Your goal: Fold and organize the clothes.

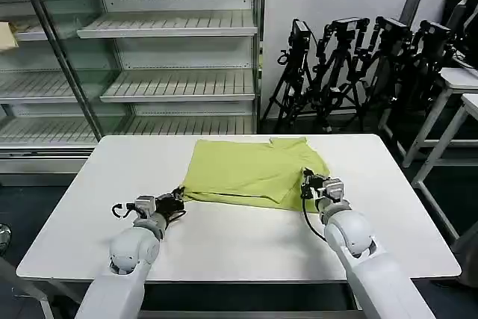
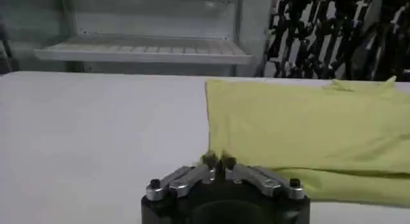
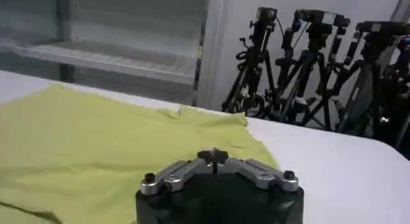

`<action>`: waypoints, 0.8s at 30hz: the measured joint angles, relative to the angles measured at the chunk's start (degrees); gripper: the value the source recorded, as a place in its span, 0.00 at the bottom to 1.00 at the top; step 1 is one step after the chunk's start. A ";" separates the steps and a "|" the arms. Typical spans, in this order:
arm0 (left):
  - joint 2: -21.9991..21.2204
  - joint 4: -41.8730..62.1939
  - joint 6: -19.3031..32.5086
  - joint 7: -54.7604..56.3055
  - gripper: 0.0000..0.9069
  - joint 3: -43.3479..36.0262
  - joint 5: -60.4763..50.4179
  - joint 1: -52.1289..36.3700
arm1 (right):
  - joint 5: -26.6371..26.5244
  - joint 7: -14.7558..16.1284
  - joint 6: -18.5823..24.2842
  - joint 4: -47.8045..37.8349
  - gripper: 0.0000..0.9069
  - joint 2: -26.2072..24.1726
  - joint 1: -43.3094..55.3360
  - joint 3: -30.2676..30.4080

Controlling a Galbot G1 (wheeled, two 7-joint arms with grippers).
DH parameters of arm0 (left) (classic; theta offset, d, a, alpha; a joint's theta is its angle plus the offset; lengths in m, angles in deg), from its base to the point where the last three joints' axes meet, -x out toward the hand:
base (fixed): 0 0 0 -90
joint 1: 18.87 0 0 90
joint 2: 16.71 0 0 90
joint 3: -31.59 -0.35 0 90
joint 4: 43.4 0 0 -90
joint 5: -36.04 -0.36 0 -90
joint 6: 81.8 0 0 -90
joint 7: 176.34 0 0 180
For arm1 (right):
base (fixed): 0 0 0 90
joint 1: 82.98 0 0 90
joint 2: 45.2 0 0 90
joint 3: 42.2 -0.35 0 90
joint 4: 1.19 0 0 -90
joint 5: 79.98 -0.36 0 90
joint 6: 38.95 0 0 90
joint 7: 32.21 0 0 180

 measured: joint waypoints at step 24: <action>5.91 -5.42 -0.44 -0.47 0.01 -1.33 -1.02 4.95 | -8.77 -2.68 -1.55 11.19 0.00 -5.05 -15.00 -5.28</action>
